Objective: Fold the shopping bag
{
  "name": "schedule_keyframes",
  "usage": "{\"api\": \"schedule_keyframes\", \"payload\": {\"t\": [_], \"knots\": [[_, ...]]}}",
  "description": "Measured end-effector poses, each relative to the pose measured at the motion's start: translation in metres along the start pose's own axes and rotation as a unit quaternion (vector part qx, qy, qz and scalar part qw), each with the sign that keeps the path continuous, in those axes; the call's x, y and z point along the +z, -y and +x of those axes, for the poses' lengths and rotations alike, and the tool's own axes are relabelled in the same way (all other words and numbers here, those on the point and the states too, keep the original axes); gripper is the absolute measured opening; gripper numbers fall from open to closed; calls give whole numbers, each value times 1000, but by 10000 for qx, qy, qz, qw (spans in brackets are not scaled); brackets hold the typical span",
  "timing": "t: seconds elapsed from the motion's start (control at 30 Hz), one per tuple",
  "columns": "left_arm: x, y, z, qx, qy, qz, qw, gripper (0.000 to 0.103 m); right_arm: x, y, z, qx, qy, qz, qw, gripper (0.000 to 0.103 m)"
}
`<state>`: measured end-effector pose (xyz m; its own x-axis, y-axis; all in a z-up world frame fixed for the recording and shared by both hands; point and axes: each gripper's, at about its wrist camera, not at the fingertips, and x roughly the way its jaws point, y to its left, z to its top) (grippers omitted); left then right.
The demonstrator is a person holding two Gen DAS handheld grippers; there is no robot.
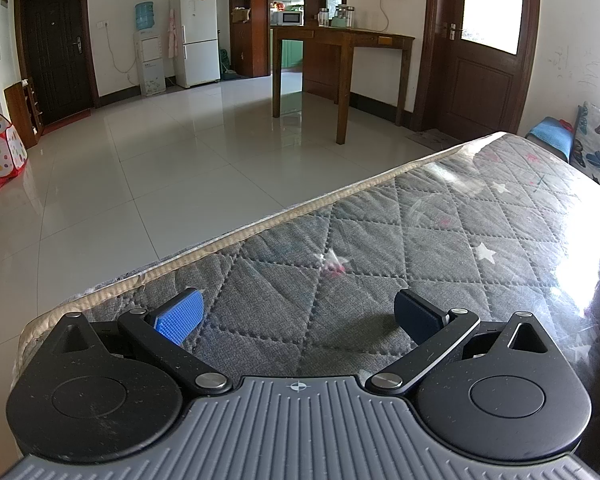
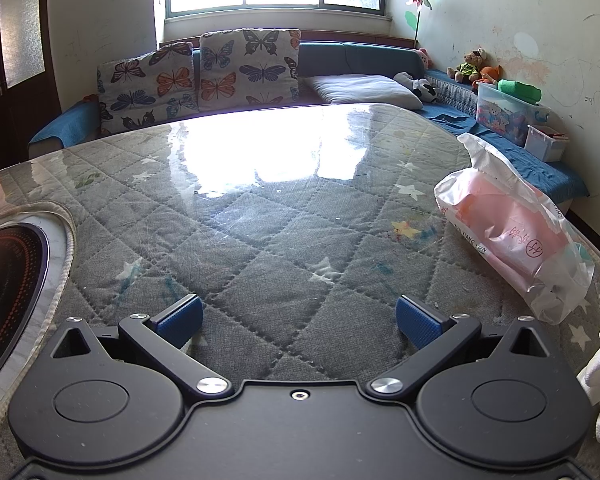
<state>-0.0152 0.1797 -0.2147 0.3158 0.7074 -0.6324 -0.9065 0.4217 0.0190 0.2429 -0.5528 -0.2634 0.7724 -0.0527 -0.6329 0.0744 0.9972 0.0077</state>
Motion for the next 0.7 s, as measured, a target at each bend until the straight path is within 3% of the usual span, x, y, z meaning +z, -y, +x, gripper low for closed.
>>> {"api": "schedule_keyframes", "payload": {"t": [0.13,0.7], "knots": [[-1,-1,1,0,0,0,10000,103,-1,-19,4,-2,8,-4,10000,103],[0,1,1,0,0,-1,10000,103,-1,-18,4,-2,8,-4,10000,103]]}}
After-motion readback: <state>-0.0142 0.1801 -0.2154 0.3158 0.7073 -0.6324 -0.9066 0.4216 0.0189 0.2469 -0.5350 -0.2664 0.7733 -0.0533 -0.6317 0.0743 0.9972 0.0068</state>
